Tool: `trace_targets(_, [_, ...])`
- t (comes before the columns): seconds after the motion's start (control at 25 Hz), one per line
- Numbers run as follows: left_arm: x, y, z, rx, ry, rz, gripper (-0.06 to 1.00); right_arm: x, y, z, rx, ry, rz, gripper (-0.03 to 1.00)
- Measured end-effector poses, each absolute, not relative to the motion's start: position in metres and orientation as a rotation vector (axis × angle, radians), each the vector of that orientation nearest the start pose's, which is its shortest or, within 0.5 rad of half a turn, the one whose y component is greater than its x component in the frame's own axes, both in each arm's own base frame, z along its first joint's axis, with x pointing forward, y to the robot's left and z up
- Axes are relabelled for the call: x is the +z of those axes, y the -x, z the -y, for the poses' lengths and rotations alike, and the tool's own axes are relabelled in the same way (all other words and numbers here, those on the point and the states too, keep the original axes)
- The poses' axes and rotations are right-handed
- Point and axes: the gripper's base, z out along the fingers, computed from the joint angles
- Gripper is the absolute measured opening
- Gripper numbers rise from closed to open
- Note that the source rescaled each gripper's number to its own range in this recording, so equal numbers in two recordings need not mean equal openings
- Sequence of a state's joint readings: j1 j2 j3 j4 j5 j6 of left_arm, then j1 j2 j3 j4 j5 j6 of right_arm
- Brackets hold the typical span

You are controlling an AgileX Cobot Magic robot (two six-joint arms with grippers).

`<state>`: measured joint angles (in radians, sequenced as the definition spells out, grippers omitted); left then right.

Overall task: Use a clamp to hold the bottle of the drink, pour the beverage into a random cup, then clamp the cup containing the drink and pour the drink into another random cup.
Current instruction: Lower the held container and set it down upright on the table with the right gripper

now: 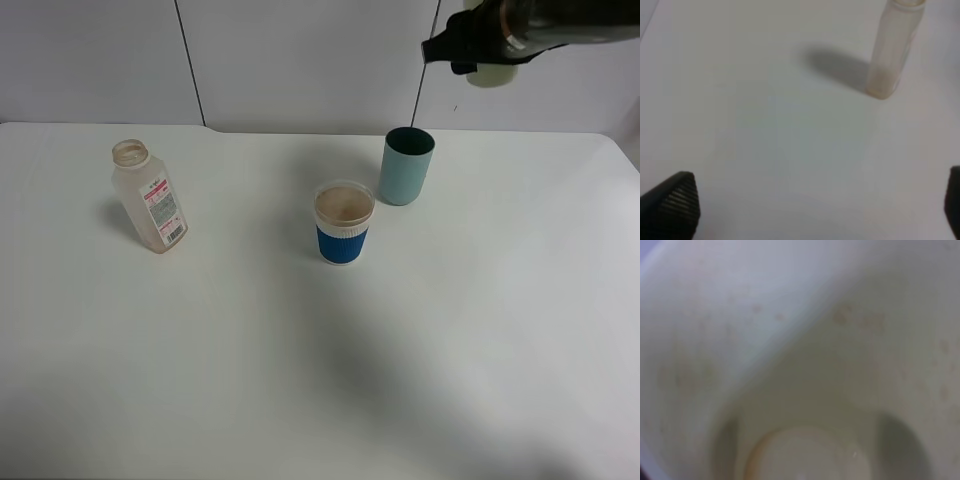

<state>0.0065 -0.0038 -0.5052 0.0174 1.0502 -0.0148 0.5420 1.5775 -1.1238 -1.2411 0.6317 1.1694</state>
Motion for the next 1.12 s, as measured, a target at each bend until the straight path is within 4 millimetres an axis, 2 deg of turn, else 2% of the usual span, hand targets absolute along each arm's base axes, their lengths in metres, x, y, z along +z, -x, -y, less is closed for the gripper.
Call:
trace_targets(0.16, [0.280,0.006,-0.001,0.015,0.022,-2.025,0.99,0.315,-0.309,-0.137,-0.195,0.303,-2.021,0.02])
trace_targets(0.32, [0.280,0.006,-0.001,0.015,0.022,-2.025,0.99,0.321,-0.300,-0.146,-0.058,0.414,-2.028,0.02])
trace_targets(0.48, [0.280,0.006,-0.001,0.015,0.022,-2.025,0.99,0.318,-0.293,-0.158,0.095,0.541,-2.038,0.02])
trace_targets(0.6, [0.280,0.006,-0.001,0.015,0.022,-2.025,0.99,0.304,-0.287,-0.167,0.222,0.612,-2.001,0.02])
trace_targets(0.72, [0.280,0.006,-0.001,0.015,0.022,-2.025,0.99,0.282,-0.279,-0.169,0.312,0.592,-1.977,0.02])
trace_targets(1.12, [0.280,0.006,-0.001,0.015,0.022,-2.025,0.99,0.227,-0.242,-0.137,0.295,0.432,-1.902,0.02])
